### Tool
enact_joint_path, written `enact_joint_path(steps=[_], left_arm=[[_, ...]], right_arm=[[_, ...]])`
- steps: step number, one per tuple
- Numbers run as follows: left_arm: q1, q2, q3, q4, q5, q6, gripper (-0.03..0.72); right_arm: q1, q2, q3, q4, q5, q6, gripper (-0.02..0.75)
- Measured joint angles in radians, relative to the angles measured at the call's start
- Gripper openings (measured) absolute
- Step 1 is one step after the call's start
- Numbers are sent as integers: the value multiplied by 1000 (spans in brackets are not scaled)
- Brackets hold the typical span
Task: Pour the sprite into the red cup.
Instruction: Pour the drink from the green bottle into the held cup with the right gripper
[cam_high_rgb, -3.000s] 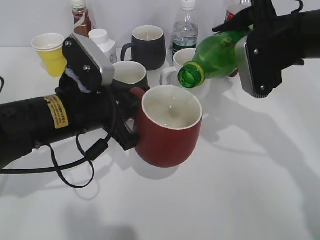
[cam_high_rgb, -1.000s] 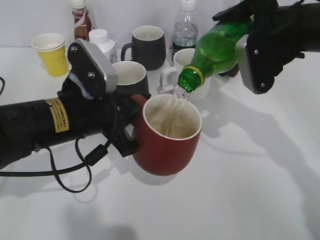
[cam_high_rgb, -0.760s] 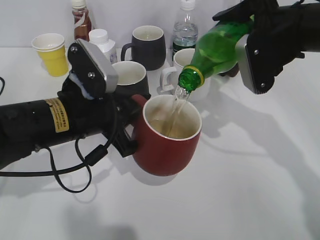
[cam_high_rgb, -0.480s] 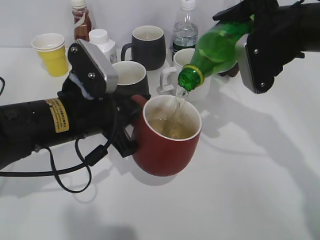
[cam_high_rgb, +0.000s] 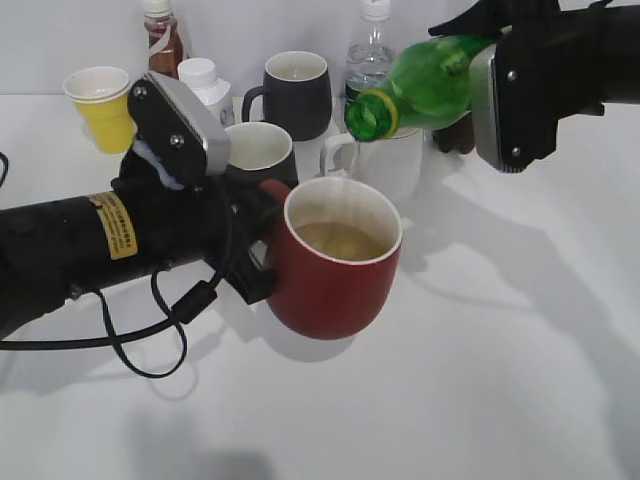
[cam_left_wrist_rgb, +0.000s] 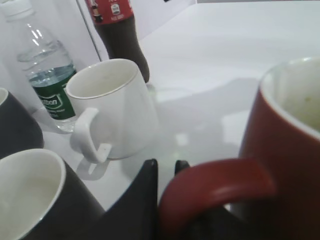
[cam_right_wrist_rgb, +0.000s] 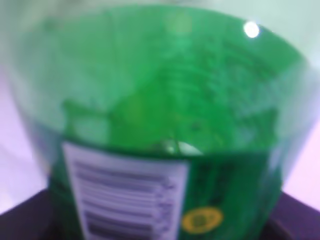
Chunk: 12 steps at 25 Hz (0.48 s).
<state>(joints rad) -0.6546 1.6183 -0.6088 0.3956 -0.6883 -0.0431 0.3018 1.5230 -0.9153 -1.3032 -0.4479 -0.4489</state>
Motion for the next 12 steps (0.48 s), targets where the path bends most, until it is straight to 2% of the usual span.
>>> enact_joint_path(steps=[3, 8, 12], left_arm=[[0, 0, 0, -22, -20, 0, 73], [5, -25, 0, -81, -27, 0, 72], [35, -88, 0, -131, -8, 0, 72]], right_arm=[[0, 0, 0, -17, 0, 106, 446], [0, 0, 0, -31, 0, 392, 446], [0, 0, 0, 10, -57, 553, 446]])
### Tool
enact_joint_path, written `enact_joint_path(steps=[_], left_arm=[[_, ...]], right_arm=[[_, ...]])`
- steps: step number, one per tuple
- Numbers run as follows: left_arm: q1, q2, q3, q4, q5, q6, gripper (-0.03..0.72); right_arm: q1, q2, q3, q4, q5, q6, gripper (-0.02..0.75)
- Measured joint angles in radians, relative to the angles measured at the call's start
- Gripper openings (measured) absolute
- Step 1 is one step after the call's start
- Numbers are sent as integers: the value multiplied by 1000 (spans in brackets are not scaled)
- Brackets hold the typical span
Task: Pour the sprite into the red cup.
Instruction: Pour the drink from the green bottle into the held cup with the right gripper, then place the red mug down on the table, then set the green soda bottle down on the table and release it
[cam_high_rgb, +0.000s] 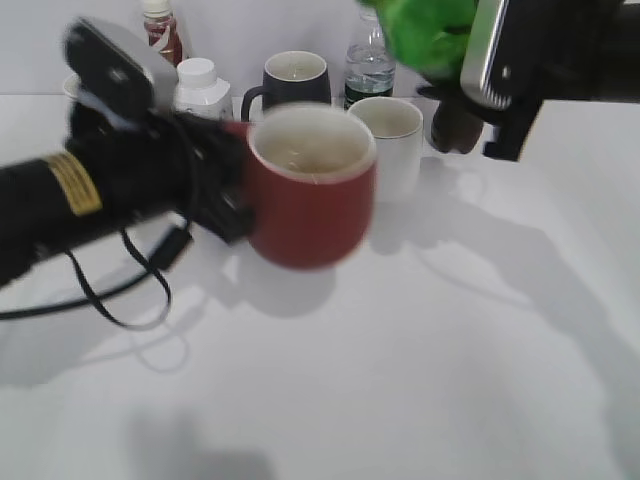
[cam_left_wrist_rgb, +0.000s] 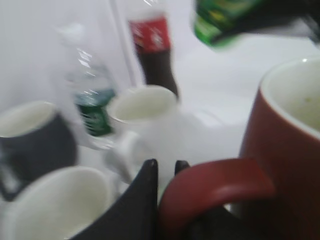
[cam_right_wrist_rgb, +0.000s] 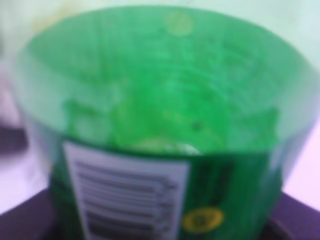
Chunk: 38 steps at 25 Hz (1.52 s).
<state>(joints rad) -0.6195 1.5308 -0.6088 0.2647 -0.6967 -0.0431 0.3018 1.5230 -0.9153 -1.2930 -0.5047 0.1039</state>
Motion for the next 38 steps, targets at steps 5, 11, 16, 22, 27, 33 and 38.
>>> enact_joint_path(steps=[5, 11, 16, 22, 27, 33, 38], left_arm=[[94, -99, 1, -65, 43, 0, 72], [279, -186, 1, -85, 65, 0, 72], [446, -196, 1, -86, 116, 0, 72], [555, -161, 1, -89, 117, 0, 72], [607, -55, 1, -89, 100, 0, 71], [610, 122, 1, -88, -69, 0, 71], [610, 249, 1, -87, -200, 0, 71]], right_arm=[[2, 0, -7, 262, -84, 38, 445], [2, 0, -34, 544, -24, 41, 445], [2, -1, -34, 817, 99, 41, 445], [-11, 39, -34, 989, 213, 42, 445], [-11, 57, 8, 1107, 196, 43, 445], [-11, 60, 109, 1199, 121, 43, 440], [-11, 60, 153, 1206, 79, 45, 438]])
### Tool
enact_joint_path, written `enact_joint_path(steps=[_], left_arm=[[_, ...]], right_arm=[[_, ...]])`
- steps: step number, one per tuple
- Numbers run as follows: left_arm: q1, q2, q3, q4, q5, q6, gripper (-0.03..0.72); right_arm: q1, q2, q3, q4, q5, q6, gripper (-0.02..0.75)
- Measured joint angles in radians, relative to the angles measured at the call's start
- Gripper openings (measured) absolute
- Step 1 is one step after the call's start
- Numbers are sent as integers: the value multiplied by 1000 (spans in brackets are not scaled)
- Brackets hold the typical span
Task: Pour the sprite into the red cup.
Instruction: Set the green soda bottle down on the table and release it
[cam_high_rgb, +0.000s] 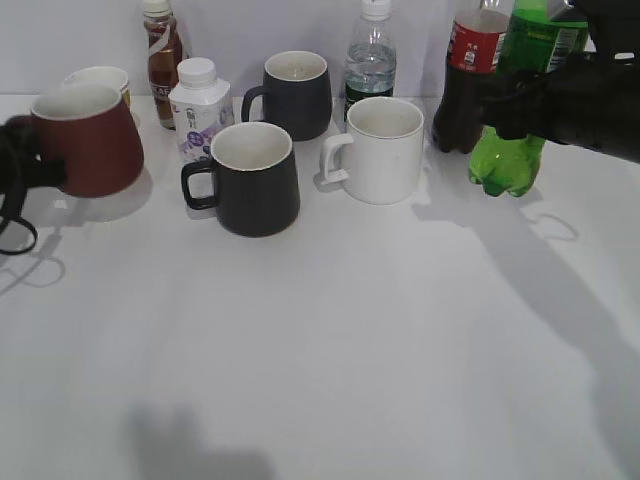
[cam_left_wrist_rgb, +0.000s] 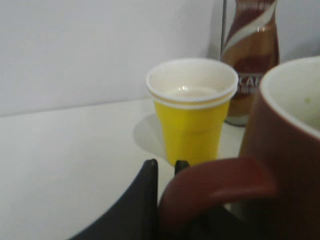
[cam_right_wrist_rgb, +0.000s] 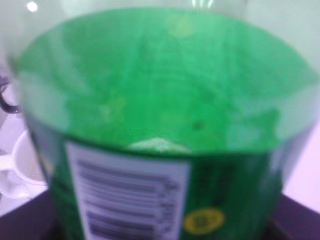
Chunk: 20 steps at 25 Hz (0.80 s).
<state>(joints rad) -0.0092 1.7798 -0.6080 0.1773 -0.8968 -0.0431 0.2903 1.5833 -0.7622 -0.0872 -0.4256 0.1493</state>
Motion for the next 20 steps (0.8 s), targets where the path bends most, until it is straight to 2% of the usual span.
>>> enact_joint_path(steps=[10, 18, 20], left_arm=[[0, 197, -1, 18, -205, 0, 71], [0, 229, -25, 35, -235, 0, 72], [0, 229, -28, 36, -236, -1, 106]], right_arm=[[0, 0, 1, 3, -28, -3, 438], [0, 0, 1, 4, -28, -4, 438], [0, 0, 1, 4, -28, -4, 438]])
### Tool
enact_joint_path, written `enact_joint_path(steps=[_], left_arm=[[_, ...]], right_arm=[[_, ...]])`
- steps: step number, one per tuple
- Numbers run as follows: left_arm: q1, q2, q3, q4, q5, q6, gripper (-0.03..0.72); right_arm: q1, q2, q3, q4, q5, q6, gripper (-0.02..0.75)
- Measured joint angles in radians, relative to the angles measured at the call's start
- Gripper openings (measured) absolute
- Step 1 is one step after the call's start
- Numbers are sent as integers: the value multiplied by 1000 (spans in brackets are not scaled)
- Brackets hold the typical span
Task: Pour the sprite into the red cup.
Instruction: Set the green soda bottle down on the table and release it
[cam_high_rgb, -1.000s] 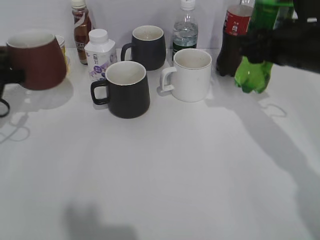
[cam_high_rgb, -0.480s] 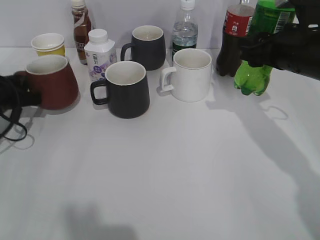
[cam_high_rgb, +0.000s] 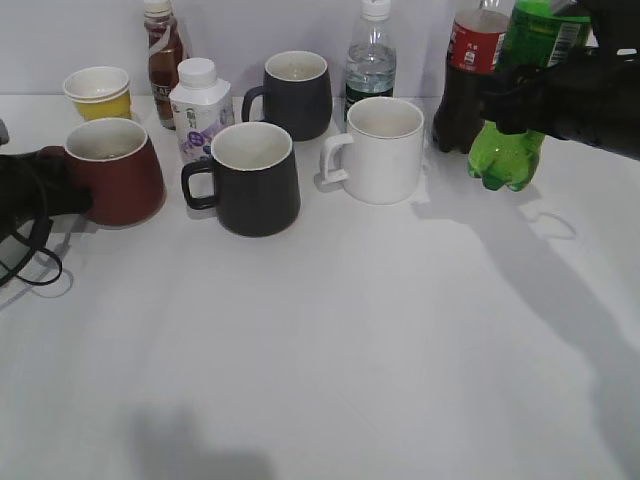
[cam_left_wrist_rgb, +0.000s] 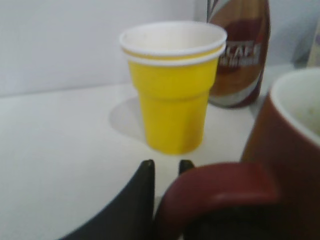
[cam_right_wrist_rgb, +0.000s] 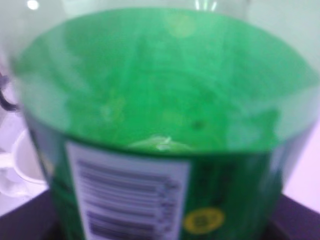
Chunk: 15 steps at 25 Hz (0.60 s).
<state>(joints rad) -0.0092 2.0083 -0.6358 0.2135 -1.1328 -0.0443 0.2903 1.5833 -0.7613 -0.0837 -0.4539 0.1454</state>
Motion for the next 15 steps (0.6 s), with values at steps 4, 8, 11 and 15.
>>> enact_joint_path(steps=[4, 8, 11, 15], left_arm=[[0, -6, 9, -2, -20, -10, 273], [0, -62, 68, -5, -21, -11, 323], [0, -118, 112, -5, -37, -11, 331], [0, -174, 175, -4, -47, -11, 333]], right_arm=[[0, 0, 0, 0, 0, -16, 438], [-1, 20, 0, 4, -13, -70, 438], [-11, 78, 0, 7, -54, -79, 438], [-18, 159, 0, 8, -150, -83, 438]])
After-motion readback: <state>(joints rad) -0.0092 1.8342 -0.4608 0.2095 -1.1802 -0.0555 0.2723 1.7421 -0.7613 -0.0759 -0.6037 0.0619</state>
